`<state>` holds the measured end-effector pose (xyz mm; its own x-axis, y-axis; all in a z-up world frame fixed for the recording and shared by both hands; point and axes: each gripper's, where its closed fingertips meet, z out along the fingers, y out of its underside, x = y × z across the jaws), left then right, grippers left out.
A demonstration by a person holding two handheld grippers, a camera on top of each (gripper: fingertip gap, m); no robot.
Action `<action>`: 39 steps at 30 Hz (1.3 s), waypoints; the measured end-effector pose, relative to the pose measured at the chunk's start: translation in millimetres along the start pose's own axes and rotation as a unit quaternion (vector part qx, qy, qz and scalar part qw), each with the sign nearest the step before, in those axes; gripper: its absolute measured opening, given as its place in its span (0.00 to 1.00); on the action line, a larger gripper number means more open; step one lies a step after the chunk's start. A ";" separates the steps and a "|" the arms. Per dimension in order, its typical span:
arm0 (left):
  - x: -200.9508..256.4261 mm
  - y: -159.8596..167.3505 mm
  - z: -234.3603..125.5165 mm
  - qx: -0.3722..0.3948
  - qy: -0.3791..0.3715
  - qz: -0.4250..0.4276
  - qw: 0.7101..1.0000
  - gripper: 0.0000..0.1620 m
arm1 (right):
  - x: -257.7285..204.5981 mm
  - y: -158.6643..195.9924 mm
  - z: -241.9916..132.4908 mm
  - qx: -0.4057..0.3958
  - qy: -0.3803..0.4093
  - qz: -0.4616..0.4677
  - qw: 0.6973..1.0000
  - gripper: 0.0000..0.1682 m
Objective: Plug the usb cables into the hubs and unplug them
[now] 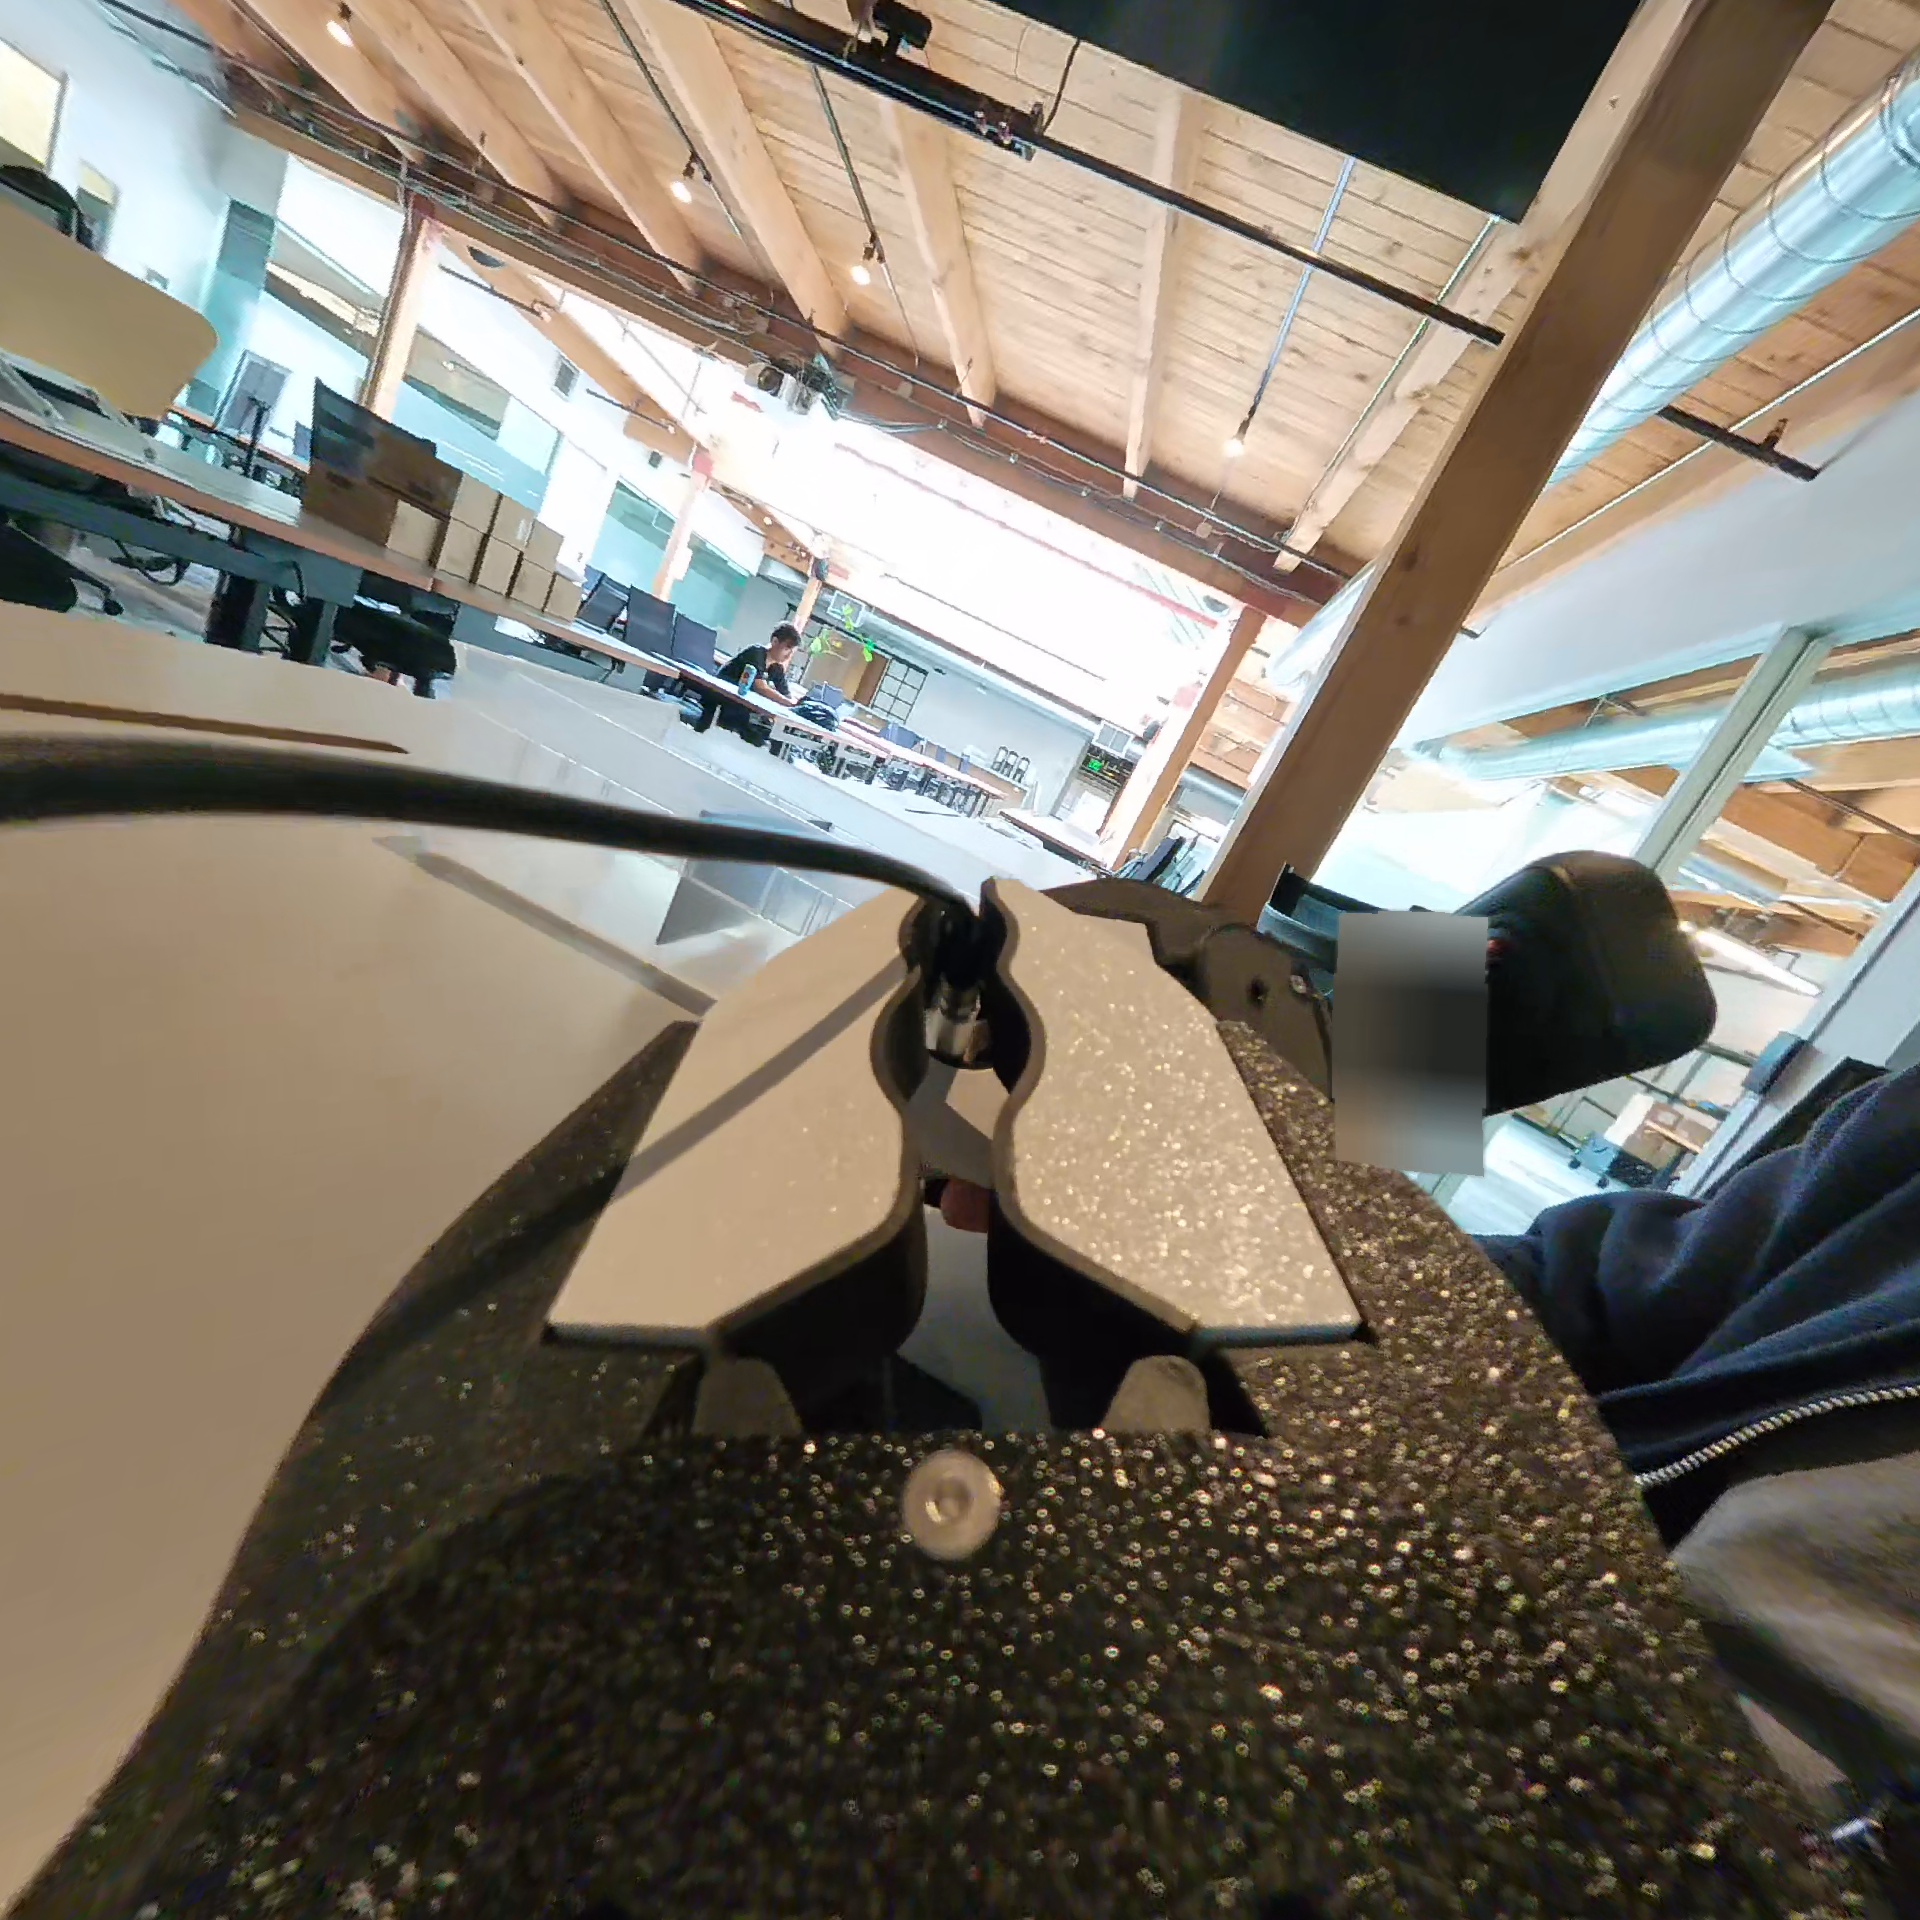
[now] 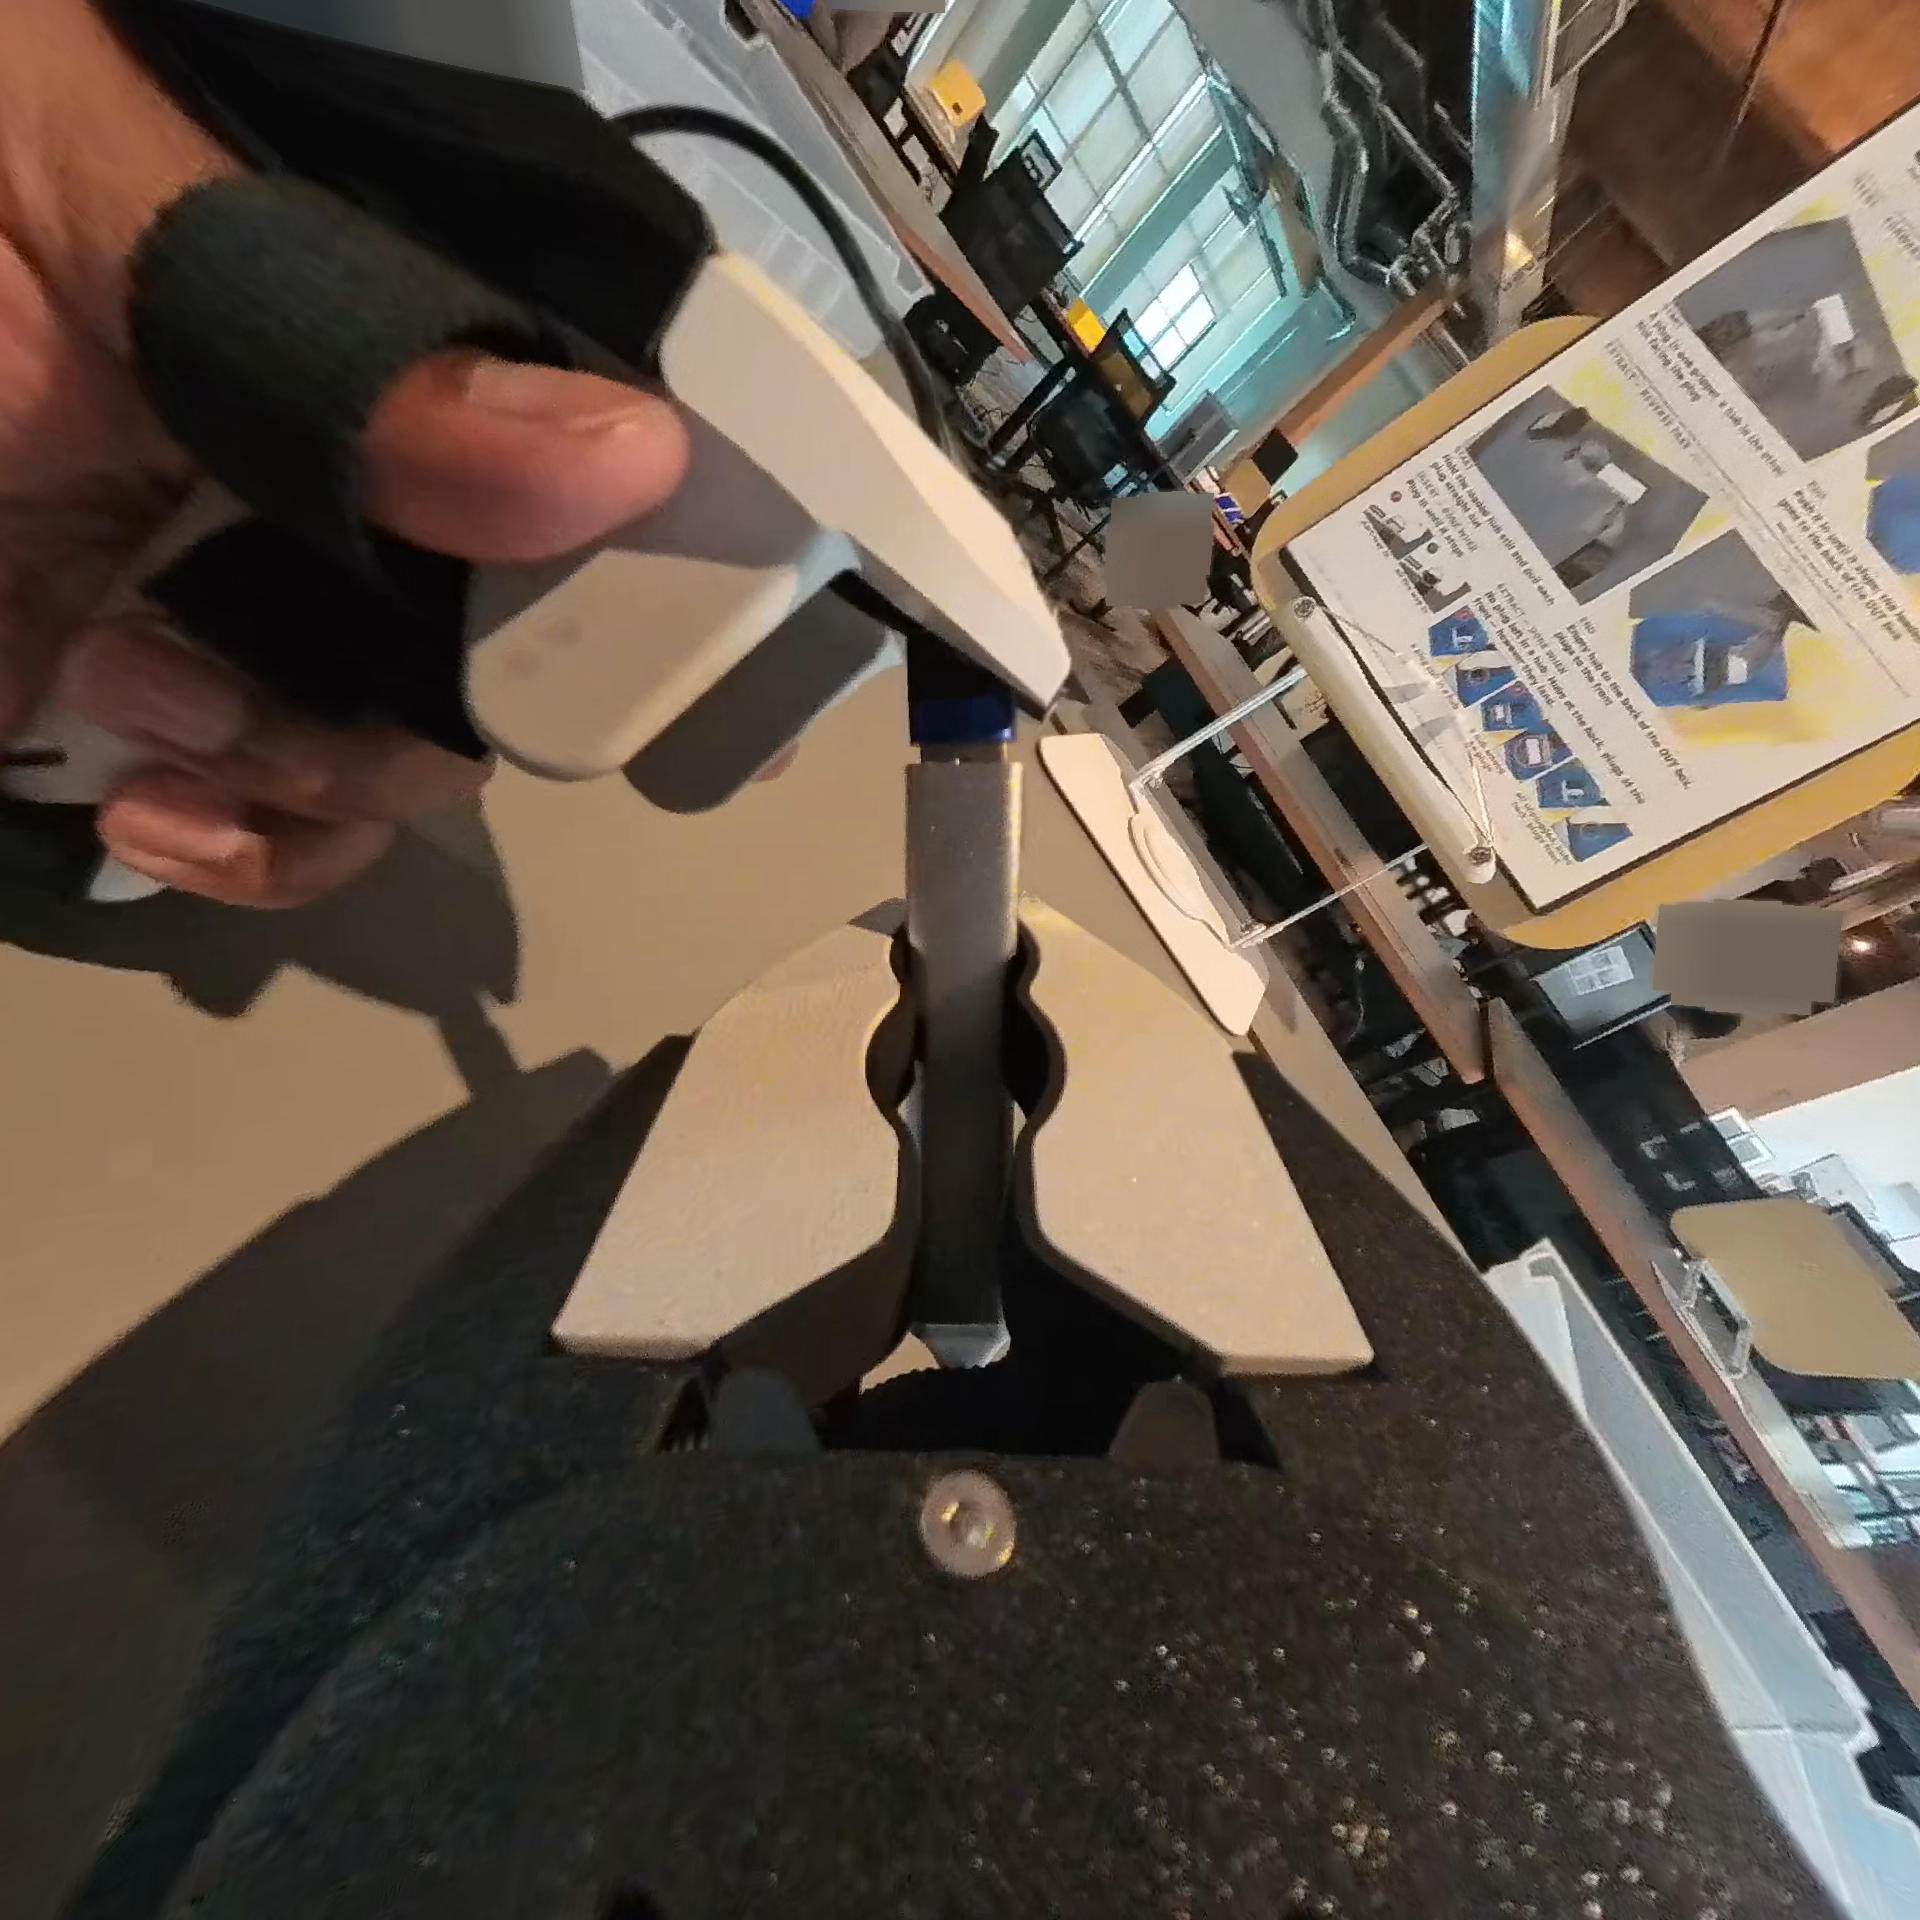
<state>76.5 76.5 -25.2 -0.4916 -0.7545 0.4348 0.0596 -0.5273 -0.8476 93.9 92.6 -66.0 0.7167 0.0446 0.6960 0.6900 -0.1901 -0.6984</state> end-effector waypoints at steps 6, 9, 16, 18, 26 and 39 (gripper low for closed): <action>3.7 -3.2 3.8 0.010 -0.025 0.048 0.998 0.04 | 2.3 -3.1 -1.6 0.009 0.004 0.023 1.000 0.08; 5.3 8.6 9.8 -0.025 -0.025 0.057 0.998 0.06 | 5.0 -6.4 -3.6 0.018 0.013 0.025 0.999 0.08; 7.6 4.0 9.4 -0.001 -0.014 0.036 0.999 0.05 | 3.6 -7.9 -4.4 0.021 0.018 0.010 1.000 0.08; 8.1 3.3 8.9 0.004 -0.009 0.027 1.000 0.05 | 3.4 -7.9 -4.0 0.021 0.018 0.010 1.000 0.08; 10.0 -0.2 6.3 0.036 0.005 0.000 0.999 0.05 | 5.9 -11.7 -5.7 0.018 0.050 -0.025 0.998 0.08; 16.2 -0.5 4.9 0.023 0.017 0.031 0.999 0.04 | 7.4 -13.4 -11.4 -0.003 0.082 -0.049 0.995 0.08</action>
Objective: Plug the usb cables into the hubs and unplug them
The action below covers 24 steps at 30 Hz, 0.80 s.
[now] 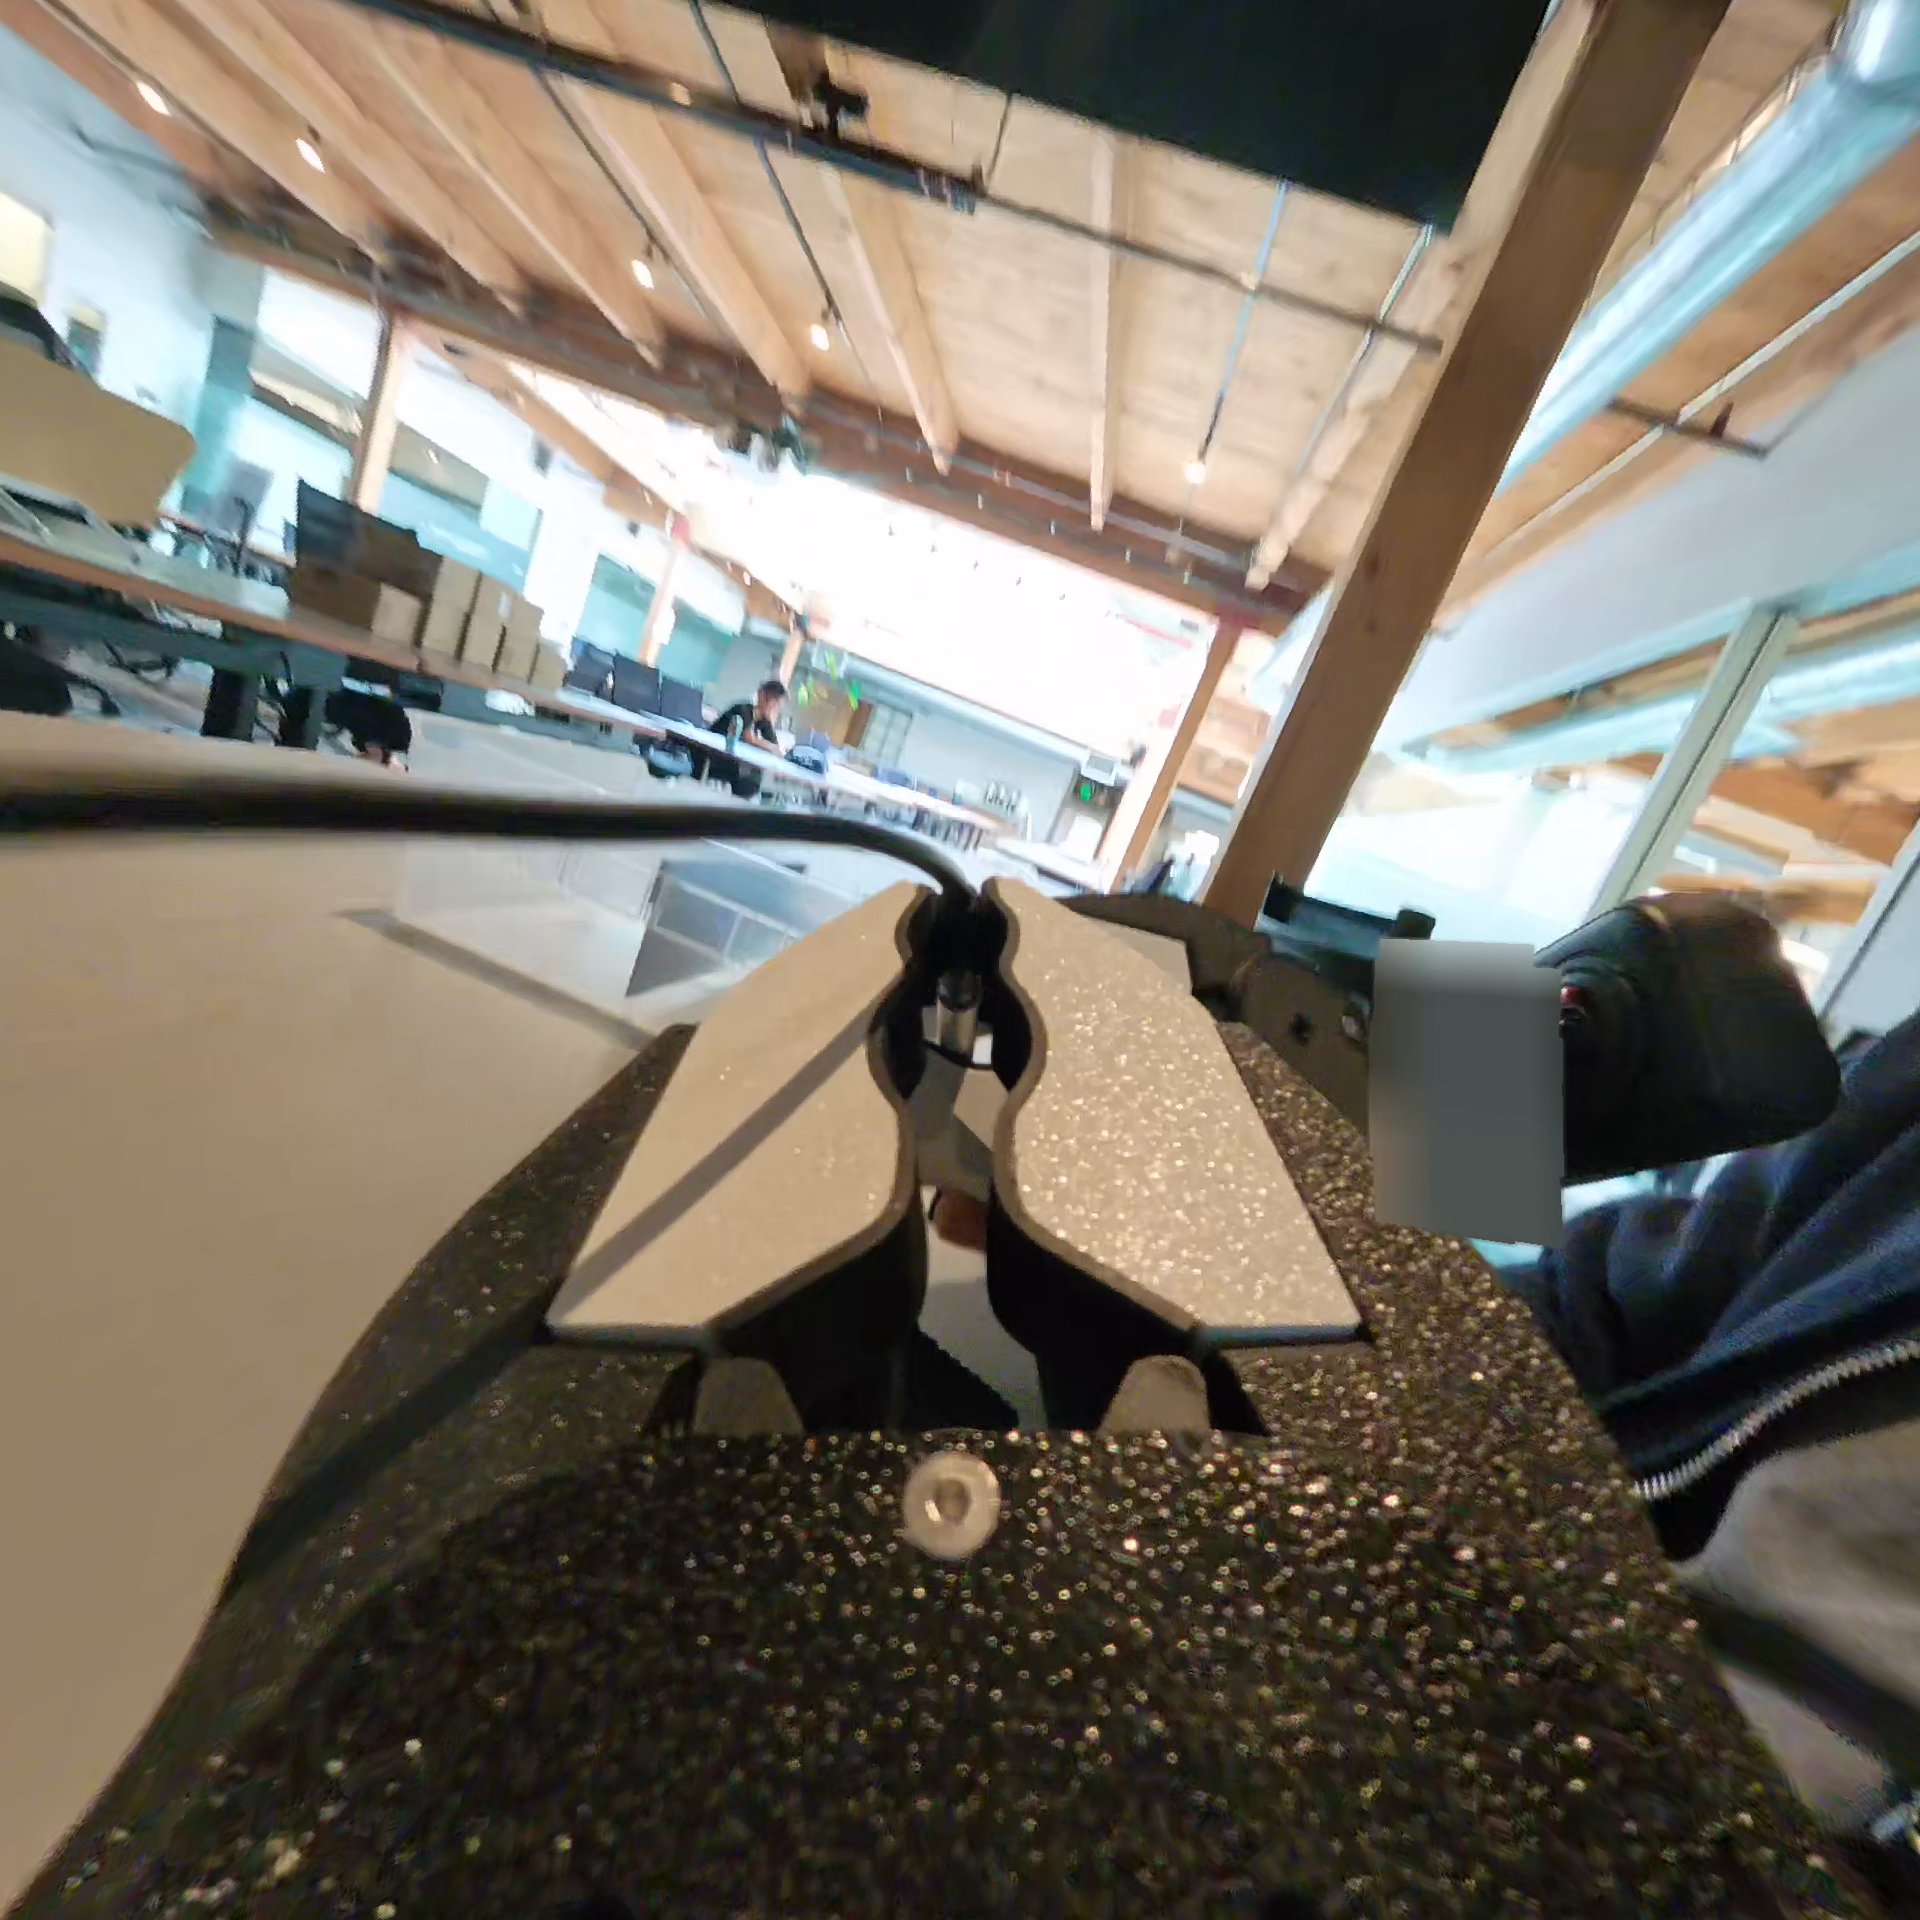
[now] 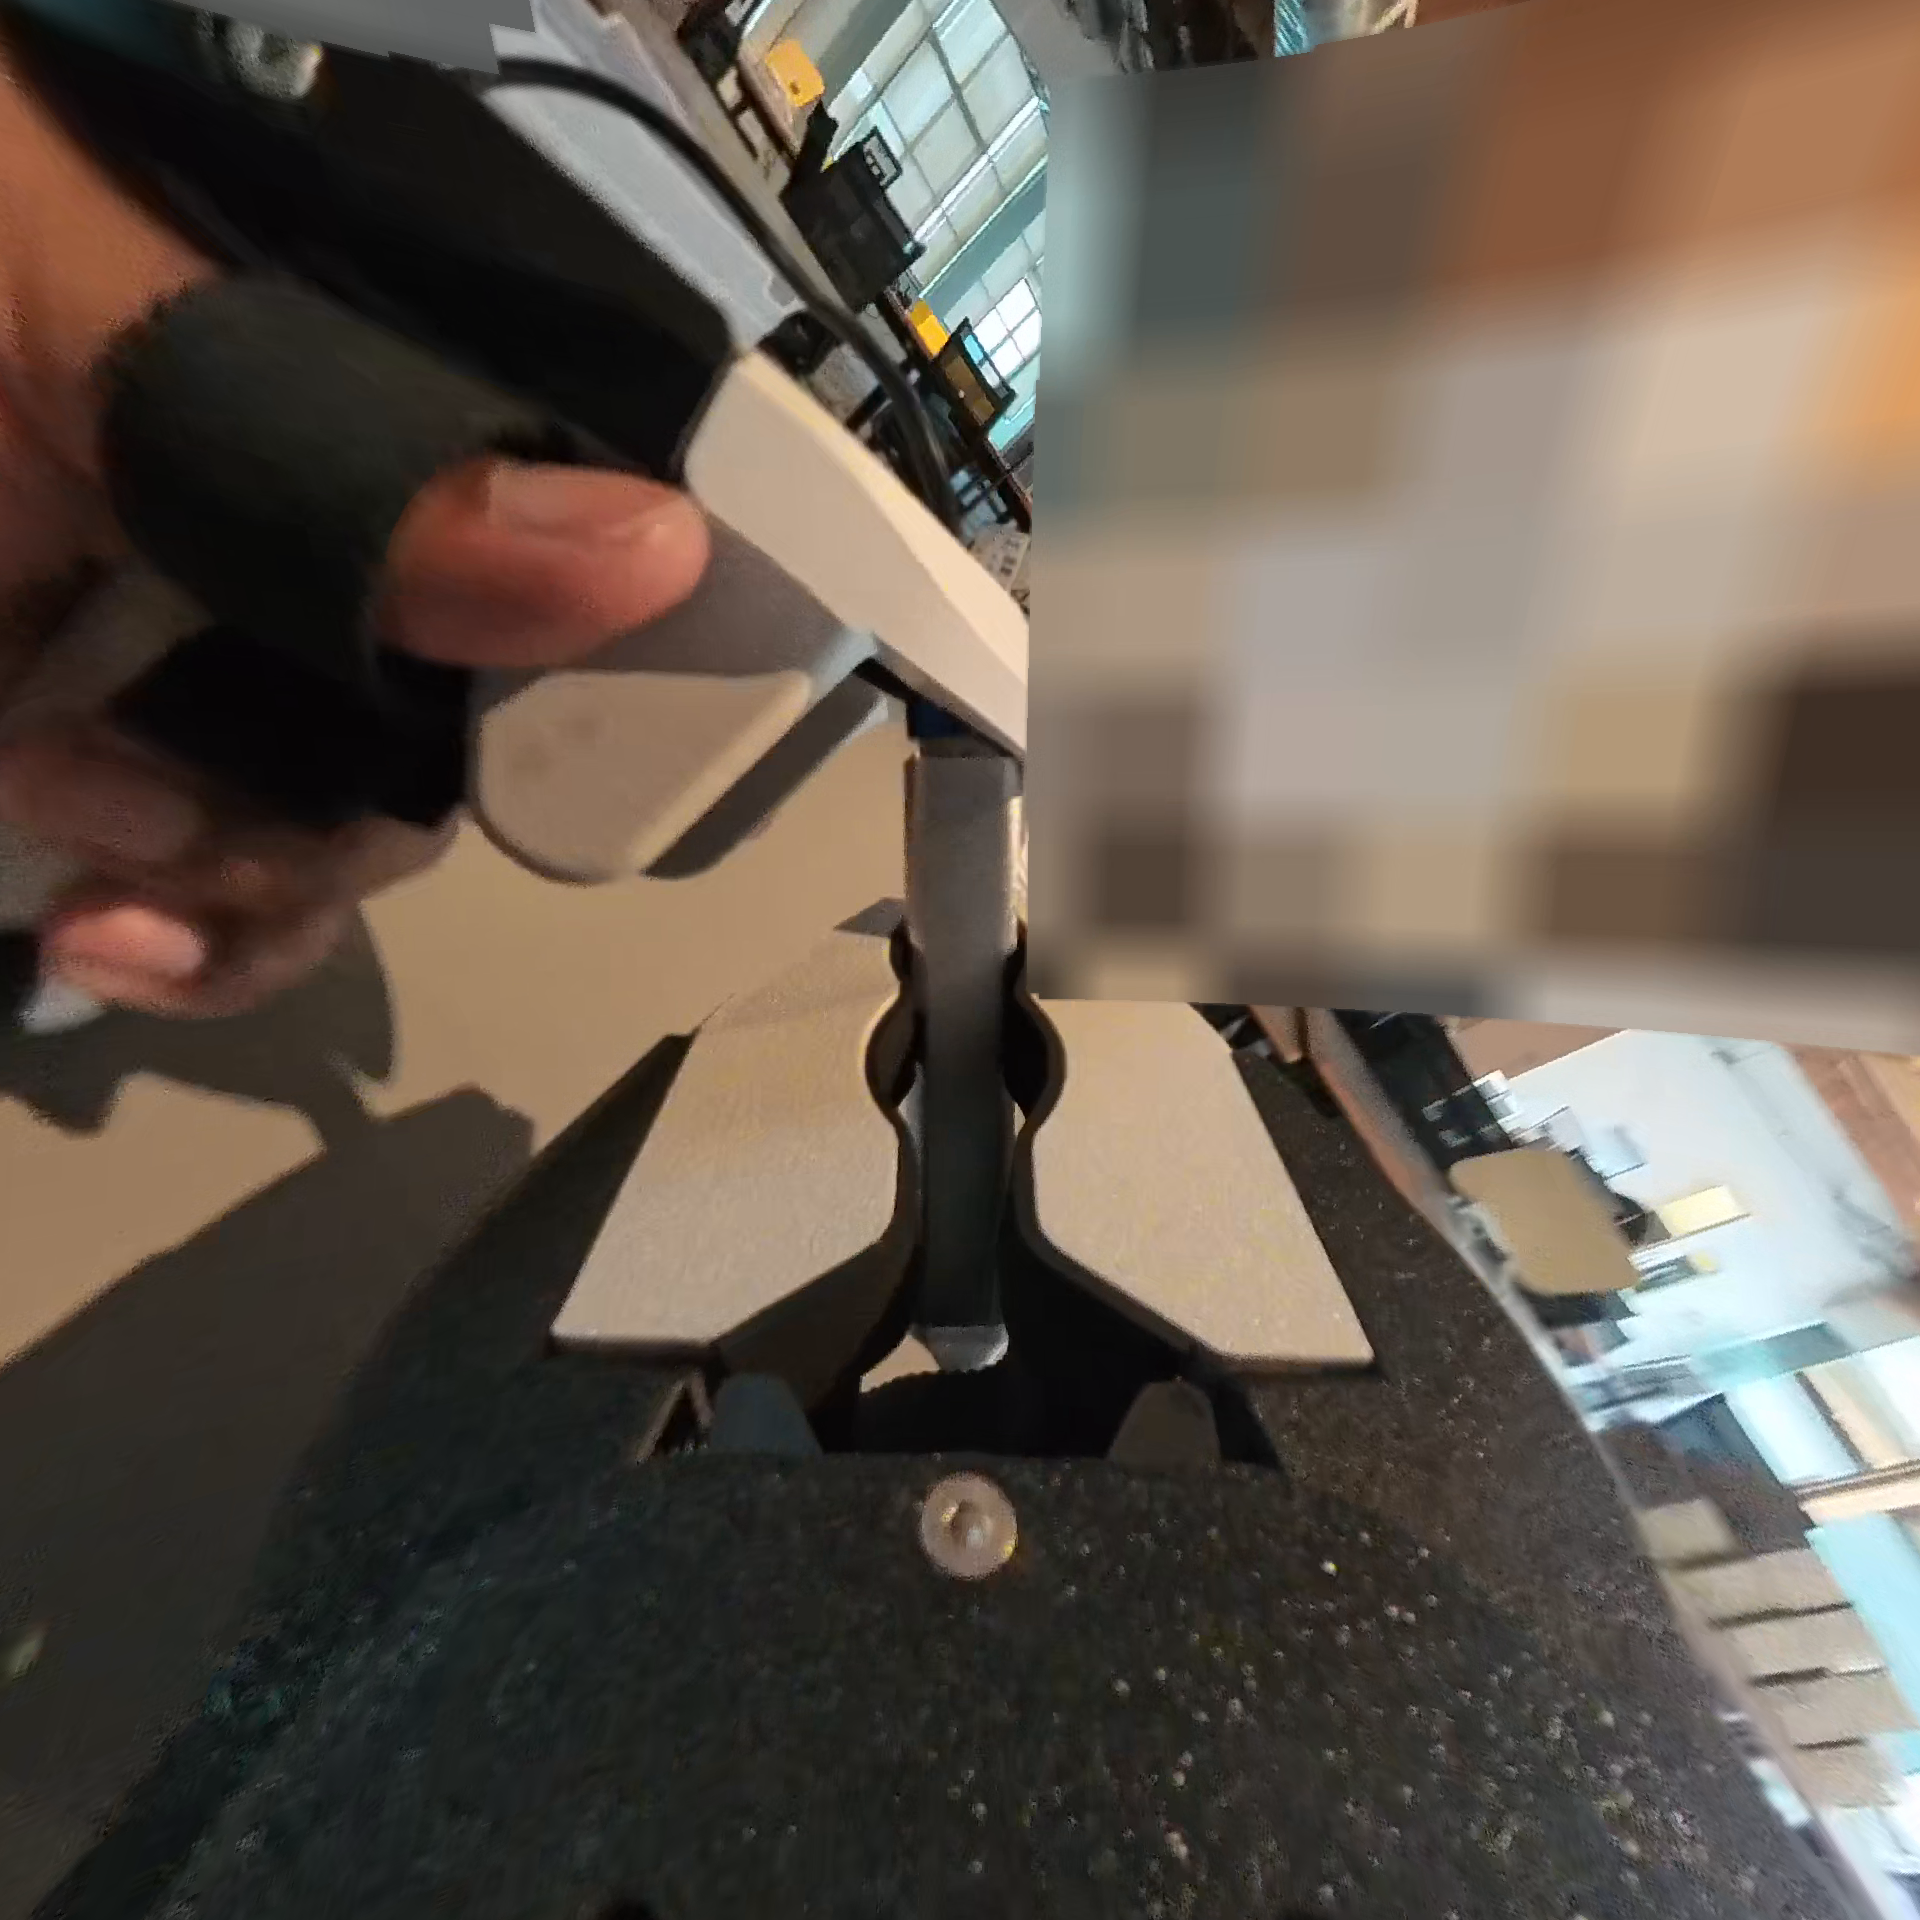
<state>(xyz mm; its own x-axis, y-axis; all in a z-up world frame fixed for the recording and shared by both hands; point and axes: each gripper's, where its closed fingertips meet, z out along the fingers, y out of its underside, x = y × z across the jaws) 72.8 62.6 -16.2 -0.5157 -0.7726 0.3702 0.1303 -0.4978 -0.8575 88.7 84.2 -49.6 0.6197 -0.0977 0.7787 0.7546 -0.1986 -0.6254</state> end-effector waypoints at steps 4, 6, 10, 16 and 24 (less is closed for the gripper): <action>0.8 -1.7 1.6 0.050 0.005 -0.052 0.997 0.04 | -2.1 -0.2 -2.8 -0.011 0.007 0.054 0.998 0.08; 2.2 2.1 1.7 0.031 0.016 -0.070 0.997 0.04 | -3.3 0.7 -5.2 -0.002 -0.003 0.041 0.999 0.08; 5.5 12.4 2.6 -0.028 0.027 -0.060 0.997 0.05 | -0.6 5.6 -10.7 0.004 0.000 -0.045 0.999 0.08; 6.7 5.3 6.4 0.023 0.017 -0.045 0.999 0.04 | 3.3 5.8 -12.0 -0.016 0.026 0.003 1.000 0.08; 10.3 14.0 5.4 -0.018 0.025 -0.077 0.997 0.04 | 2.4 6.9 -17.6 0.000 0.020 -0.067 0.998 0.08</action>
<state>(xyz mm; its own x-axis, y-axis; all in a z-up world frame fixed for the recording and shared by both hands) 73.9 45.6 -22.5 -0.5686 -0.6673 0.4811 0.0156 -0.5935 -0.8047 91.6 65.5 -51.2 0.5042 -0.1097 0.8566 0.8302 -0.2117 -0.5158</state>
